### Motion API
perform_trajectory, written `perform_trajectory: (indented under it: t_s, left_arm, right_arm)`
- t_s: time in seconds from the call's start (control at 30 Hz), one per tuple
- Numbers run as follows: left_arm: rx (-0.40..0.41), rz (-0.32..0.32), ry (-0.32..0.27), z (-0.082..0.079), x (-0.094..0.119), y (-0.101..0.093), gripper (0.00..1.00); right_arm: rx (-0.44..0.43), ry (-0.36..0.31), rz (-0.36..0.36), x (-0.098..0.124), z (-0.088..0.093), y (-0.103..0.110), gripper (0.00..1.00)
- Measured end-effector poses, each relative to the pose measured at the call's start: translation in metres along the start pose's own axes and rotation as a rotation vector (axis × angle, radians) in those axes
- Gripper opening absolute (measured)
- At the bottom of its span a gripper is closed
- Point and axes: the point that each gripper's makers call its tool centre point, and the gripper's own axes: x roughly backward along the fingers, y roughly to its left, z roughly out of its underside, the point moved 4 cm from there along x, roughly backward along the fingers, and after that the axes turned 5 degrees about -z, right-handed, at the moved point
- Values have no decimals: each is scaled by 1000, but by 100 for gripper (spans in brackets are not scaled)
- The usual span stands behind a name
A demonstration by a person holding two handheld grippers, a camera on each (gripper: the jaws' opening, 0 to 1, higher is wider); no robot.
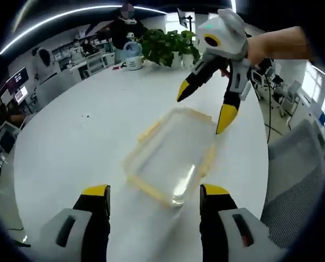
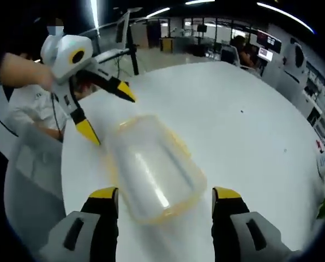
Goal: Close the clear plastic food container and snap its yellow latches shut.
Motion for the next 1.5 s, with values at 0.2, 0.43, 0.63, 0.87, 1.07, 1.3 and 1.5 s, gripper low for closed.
perform_trajectory:
  t_s: [0.2, 0.43, 0.63, 0.87, 1.07, 1.3, 1.5]
  left_arm:
    - [85, -26, -58, 8, 11, 0, 67]
    - [209, -76, -134, 22, 29, 3, 67]
    - [265, -116, -216, 29, 48, 4, 67]
    - [344, -130, -289, 40, 68, -1, 65]
    - [381, -147, -318, 51, 82, -11, 65]
    - [398, -149, -388, 57, 100, -23, 67]
    - [428, -156, -415, 64, 110, -31, 68]
  right_arm:
    - [-63, -111, 38, 6, -1, 9, 69]
    - [-109, -187, 101, 18, 3, 11, 69]
    - [-169, -284, 136, 30, 3, 17, 71]
    - [-227, -359, 164, 41, 15, 39, 70]
    - [-238, -412, 200, 53, 23, 54, 70]
    - [-244, -471, 249, 69, 30, 64, 71]
    - [-260, -498, 253, 73, 39, 75, 73]
